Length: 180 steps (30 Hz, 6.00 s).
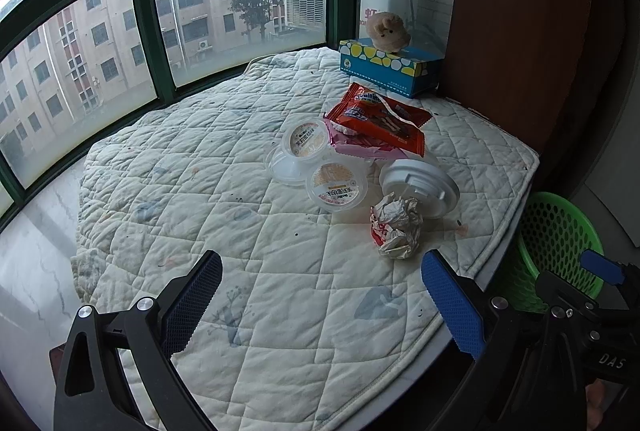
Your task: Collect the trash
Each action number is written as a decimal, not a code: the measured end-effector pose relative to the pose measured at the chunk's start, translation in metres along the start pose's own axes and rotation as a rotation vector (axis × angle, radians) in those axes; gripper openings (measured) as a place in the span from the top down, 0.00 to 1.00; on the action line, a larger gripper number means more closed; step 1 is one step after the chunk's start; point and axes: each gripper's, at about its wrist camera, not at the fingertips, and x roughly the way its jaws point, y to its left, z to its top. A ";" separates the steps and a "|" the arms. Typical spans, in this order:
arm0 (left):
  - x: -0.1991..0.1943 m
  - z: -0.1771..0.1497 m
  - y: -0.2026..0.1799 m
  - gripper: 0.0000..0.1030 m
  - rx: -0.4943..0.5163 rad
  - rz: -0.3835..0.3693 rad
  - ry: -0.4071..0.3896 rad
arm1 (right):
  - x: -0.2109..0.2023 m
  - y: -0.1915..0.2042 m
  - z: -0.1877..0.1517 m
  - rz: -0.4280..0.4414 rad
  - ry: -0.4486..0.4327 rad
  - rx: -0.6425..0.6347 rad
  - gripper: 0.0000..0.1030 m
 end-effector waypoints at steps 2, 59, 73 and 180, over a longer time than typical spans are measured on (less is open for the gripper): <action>0.002 0.002 0.001 0.06 -0.002 -0.001 0.003 | 0.002 0.000 0.002 0.002 0.000 0.000 0.04; 0.077 0.053 0.083 0.06 -0.129 0.079 0.127 | 0.156 0.077 0.172 0.297 0.171 -0.513 0.04; 0.096 0.057 0.098 0.06 -0.163 0.069 0.155 | 0.195 0.093 0.175 0.334 0.237 -0.614 0.26; 0.111 0.052 -0.330 0.35 0.493 -0.595 0.255 | -0.047 -0.316 -0.053 -0.110 0.003 0.444 0.15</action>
